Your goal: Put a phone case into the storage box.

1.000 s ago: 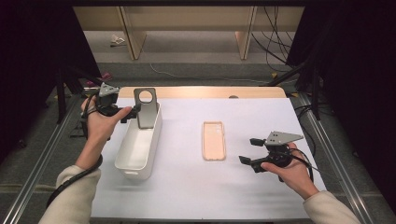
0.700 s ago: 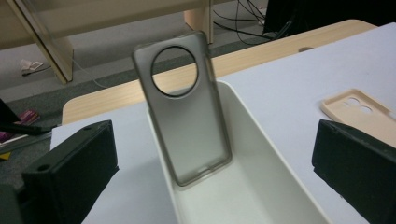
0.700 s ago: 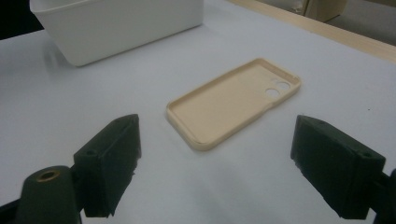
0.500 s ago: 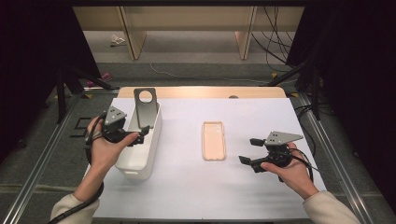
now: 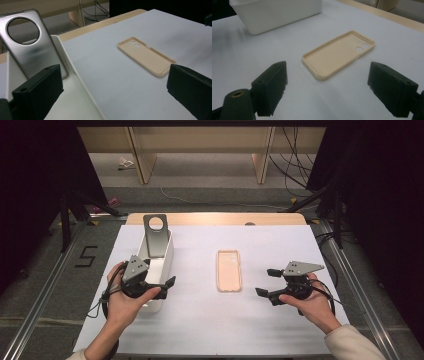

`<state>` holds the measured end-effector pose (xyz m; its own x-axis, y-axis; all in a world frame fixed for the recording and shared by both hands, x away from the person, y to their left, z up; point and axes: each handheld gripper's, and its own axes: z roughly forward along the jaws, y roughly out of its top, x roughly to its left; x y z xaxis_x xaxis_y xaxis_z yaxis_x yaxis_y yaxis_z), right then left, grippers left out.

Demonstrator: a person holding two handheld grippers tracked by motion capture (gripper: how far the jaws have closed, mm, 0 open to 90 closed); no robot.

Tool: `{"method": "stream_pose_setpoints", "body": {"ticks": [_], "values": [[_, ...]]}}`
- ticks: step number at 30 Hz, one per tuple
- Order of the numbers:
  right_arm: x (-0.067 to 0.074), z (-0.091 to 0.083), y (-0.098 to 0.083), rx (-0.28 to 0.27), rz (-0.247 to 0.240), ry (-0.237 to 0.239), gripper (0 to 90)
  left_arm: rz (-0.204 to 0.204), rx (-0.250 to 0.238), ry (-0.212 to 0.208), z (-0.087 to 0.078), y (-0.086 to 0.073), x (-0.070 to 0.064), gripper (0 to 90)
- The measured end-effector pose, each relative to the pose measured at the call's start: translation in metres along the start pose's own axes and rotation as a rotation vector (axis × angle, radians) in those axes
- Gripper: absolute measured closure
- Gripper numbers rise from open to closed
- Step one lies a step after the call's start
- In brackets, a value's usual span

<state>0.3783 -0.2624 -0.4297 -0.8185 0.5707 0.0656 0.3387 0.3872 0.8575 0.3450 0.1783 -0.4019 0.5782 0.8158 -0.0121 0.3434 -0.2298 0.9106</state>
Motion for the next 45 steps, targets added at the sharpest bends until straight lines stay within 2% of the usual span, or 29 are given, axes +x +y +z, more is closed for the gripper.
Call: {"method": "stream_pose_setpoints", "body": {"ticks": [5, 8, 10, 13, 20, 45], "values": [[0.001, 0.001, 0.0, 0.0, 0.002, 0.007, 17.0, 0.004, -0.021, -0.019, -0.01, -0.007, -0.014, 0.1], [0.002, 0.003, 0.0, 0.001, 0.004, 0.01, 17.0, 0.025, -0.025, -0.03, -0.012, -0.012, -0.021, 0.7], [0.003, 0.004, 0.001, 0.003, 0.003, 0.011, 17.1, 0.046, -0.014, -0.03, -0.012, -0.015, -0.024, 0.7], [0.005, 0.005, 0.001, 0.004, 0.0, 0.016, 17.0, 0.051, 0.004, -0.042, -0.009, -0.02, -0.026, 0.8], [0.005, 0.008, 0.001, 0.01, 0.002, 0.018, 17.2, 0.074, 0.013, -0.057, -0.007, -0.022, -0.029, 0.8], [0.004, 0.01, 0.003, 0.006, 0.005, 0.015, 17.0, 0.072, 0.025, -0.067, -0.004, -0.024, -0.028, 1.0]]}}
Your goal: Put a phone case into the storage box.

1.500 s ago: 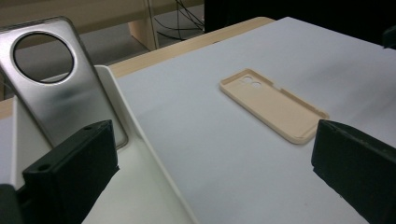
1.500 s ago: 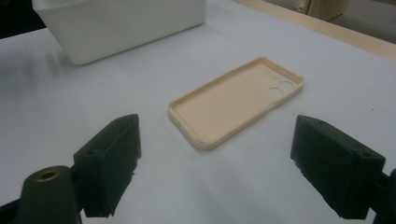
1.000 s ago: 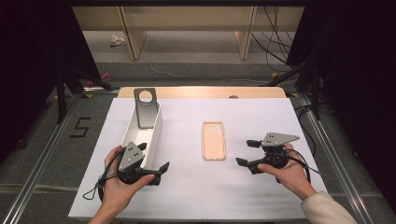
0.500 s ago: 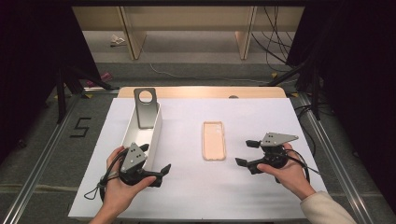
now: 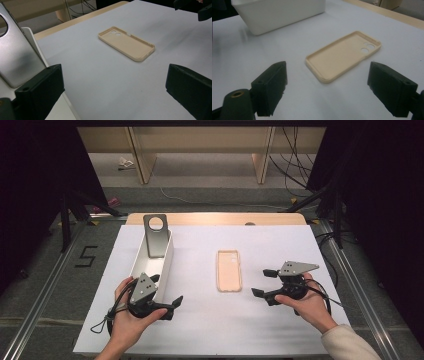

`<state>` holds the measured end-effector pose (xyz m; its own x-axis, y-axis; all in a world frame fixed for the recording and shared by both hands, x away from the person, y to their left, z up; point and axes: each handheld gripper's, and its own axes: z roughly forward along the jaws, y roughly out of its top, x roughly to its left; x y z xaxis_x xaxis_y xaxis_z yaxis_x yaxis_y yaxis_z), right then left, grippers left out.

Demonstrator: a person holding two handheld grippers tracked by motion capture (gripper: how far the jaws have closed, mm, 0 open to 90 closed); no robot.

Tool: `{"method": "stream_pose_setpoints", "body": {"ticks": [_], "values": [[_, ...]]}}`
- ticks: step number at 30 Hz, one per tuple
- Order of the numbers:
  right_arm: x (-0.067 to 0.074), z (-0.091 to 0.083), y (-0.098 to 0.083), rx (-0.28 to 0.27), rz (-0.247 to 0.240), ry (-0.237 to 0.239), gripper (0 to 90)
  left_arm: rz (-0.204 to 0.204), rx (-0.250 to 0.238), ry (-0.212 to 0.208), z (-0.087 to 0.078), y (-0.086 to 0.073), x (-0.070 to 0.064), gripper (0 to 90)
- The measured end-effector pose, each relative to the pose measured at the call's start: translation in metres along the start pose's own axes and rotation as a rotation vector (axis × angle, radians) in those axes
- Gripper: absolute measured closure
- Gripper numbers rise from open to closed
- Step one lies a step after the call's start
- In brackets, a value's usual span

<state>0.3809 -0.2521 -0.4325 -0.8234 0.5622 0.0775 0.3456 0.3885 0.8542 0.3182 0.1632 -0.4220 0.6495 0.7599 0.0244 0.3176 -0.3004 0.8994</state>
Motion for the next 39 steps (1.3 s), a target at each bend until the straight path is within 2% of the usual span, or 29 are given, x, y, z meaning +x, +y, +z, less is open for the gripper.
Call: {"method": "stream_pose_setpoints", "body": {"ticks": [4, 7, 9, 11, 14, 18, 23, 28, 31, 35, 39], "values": [[0.0, 0.004, 0.001, 0.002, 0.003, 0.003, 17.8, 0.007, 0.001, -0.004, 0.0, 0.0, -0.002, 1.5], [0.002, 0.008, 0.003, 0.004, -0.015, -0.018, 24.9, 0.004, -0.002, -0.003, 0.0, 0.002, -0.003, 1.8], [0.001, 0.01, 0.005, 0.0, -0.025, -0.037, 35.9, 0.008, -0.003, 0.004, -0.001, 0.002, -0.004, 2.3], [-0.002, 0.011, 0.007, 0.003, -0.015, -0.06, 51.8, 0.008, 0.001, 0.006, -0.003, 0.001, -0.004, 2.6], [-0.006, 0.015, 0.01, 0.04, 0.006, -0.067, 75.5, -0.005, 0.0, 0.01, -0.003, 0.0, -0.003, 3.3], [-0.007, 0.022, 0.01, 0.097, 0.001, -0.057, 89.2, -0.004, 0.003, 0.01, -0.004, -0.001, -0.003, 4.1], [-0.007, 0.034, 0.015, 0.139, -0.013, -0.046, 90.0, -0.008, 0.006, 0.005, -0.002, -0.001, -0.003, 4.7], [-0.008, 0.054, 0.014, 0.226, -0.004, -0.061, 90.0, -0.005, 0.008, 0.003, -0.002, -0.001, -0.003, 4.9], [-0.011, 0.066, 0.01, 0.292, 0.018, -0.076, 90.0, -0.006, 0.01, 0.003, -0.002, -0.001, -0.003, 5.0], [-0.013, 0.074, 0.009, 0.334, 0.028, -0.09, 90.0, -0.009, 0.011, 0.001, -0.002, -0.002, -0.003, 5.2], [-0.012, 0.08, 0.007, 0.36, 0.035, -0.081, 90.0, -0.009, 0.014, 0.0, -0.001, -0.002, -0.002, 5.3]]}}
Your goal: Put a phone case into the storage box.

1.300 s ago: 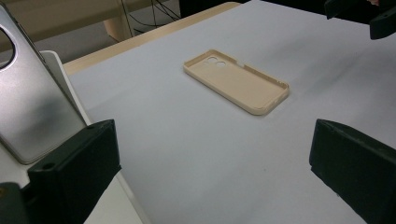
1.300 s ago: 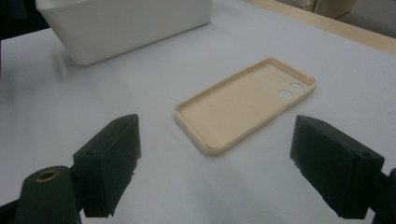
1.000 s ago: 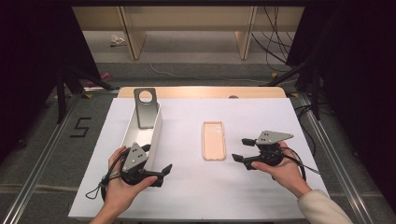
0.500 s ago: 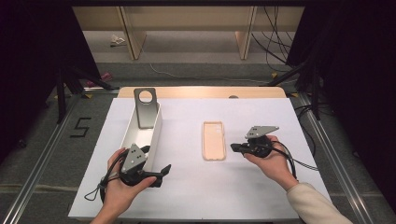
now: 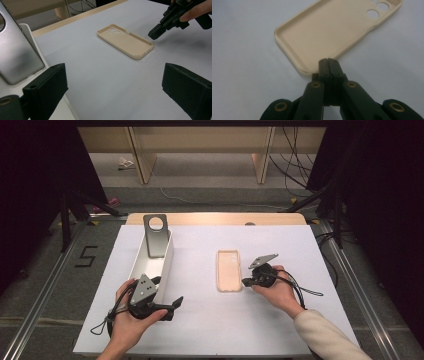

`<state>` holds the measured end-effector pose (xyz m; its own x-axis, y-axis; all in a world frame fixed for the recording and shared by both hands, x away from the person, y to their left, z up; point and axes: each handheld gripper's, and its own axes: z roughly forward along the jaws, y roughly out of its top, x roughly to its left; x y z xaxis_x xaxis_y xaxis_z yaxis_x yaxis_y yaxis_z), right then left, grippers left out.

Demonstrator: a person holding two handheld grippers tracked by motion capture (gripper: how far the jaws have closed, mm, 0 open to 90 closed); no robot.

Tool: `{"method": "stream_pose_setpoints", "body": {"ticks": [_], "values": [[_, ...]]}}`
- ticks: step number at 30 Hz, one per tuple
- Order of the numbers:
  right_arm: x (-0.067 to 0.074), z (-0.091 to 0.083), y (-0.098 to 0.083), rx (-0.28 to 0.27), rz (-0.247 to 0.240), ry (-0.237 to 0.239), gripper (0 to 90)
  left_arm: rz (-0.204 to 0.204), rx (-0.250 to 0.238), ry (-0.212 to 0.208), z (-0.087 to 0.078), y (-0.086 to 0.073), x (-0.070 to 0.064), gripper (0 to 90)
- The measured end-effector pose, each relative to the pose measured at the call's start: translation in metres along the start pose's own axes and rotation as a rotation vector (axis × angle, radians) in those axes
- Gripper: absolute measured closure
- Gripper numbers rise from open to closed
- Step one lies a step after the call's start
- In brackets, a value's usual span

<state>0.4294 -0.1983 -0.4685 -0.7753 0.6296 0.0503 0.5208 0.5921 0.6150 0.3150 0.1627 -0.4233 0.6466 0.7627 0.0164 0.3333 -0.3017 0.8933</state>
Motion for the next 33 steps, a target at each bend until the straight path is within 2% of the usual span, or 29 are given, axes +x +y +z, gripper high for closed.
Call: {"method": "stream_pose_setpoints", "body": {"ticks": [16, 30, 33], "values": [[0.0056, 0.0051, 0.0001, 0.018, -0.011, 0.022, 90.0, 0.0, 0.006, -0.004, 0.001, -0.0007, 0.0, 5.3], [0.0066, 0.0061, 0.002, 0.008, -0.019, 0.024, 90.0, -0.001, 0.004, -0.006, 0.0007, -0.0005, 0.0, 5.3], [0.0085, 0.0023, 0.006, 0.016, -0.07, -0.005, 79.9, 0.002, 0.007, -0.007, 0.0008, -0.0007, 0.0001, 5.5]]}}
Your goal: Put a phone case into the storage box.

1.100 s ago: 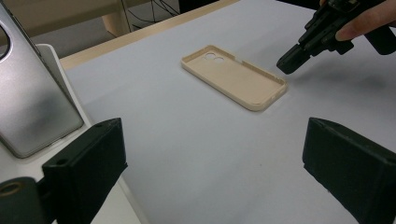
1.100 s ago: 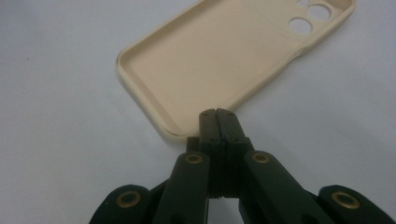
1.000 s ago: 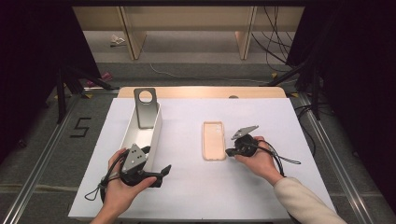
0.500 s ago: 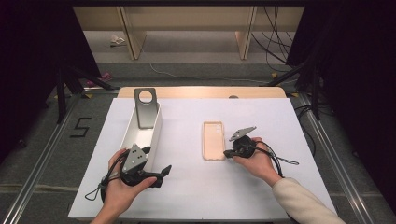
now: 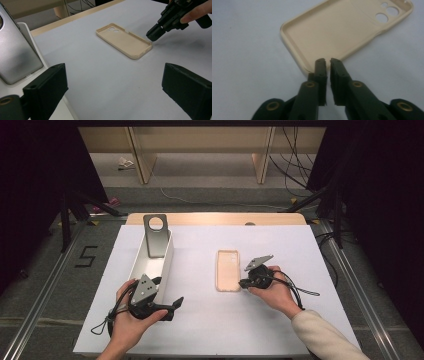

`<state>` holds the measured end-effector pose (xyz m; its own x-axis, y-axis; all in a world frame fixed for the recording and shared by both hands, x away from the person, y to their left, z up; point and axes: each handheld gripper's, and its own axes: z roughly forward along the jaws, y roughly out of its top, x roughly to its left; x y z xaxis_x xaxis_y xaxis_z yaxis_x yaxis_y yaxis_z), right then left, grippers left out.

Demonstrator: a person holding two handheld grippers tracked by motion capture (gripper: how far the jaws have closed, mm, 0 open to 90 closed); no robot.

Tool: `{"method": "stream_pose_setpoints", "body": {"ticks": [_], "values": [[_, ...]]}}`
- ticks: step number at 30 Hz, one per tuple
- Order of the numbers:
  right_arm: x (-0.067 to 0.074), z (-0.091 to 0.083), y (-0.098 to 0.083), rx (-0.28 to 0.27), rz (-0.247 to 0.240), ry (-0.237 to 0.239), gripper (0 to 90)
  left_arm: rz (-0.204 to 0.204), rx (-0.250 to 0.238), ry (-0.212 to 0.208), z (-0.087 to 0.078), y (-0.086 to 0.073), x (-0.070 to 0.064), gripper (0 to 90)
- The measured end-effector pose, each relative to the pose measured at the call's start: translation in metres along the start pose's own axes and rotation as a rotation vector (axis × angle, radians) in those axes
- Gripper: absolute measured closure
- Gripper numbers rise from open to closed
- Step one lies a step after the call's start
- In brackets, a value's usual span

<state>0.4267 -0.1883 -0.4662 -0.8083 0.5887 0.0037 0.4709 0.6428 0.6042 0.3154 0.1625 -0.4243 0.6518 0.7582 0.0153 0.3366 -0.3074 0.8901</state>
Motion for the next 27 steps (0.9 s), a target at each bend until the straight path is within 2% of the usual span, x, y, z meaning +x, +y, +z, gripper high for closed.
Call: {"method": "stream_pose_setpoints", "body": {"ticks": [2, 4, 7, 9, 10, 12, 15, 21, 27], "values": [[0.001, -0.002, 0.002, 0.002, -0.033, -0.023, 72.8, 0.001, 0.0, -0.001, 0.0, 0.0, 0.0, 5.5], [0.006, -0.005, 0.007, 0.034, -0.122, -0.052, 60.3, 0.002, 0.0, -0.002, 0.0, 0.0, 0.0, 5.6], [0.016, -0.008, 0.015, 0.082, -0.291, -0.129, 45.3, 0.002, 0.0, -0.003, 0.0, 0.0, 0.0, 5.9], [0.023, -0.007, 0.021, 0.136, -0.401, -0.169, 36.9, 0.0, 0.001, -0.005, 0.001, 0.0, 0.0, 5.9], [0.027, -0.006, 0.023, 0.15, -0.439, -0.184, 33.2, 0.001, 0.001, -0.006, 0.001, 0.0, 0.0, 5.9], [0.034, -0.005, 0.026, 0.172, -0.484, -0.187, 28.6, 0.005, 0.001, -0.008, 0.001, 0.001, 0.0, 6.0], [0.038, -0.003, 0.027, 0.183, -0.508, -0.167, 23.4, 0.003, 0.003, -0.01, 0.002, 0.001, 0.0, 6.0], [0.037, -0.006, 0.028, 0.158, -0.483, -0.139, 19.7, 0.006, -0.002, -0.018, 0.004, 0.003, -0.001, 6.3], [0.036, -0.009, 0.029, 0.162, -0.477, -0.128, 18.4, -0.001, -0.002, -0.013, 0.004, 0.003, 0.001, 6.3]]}}
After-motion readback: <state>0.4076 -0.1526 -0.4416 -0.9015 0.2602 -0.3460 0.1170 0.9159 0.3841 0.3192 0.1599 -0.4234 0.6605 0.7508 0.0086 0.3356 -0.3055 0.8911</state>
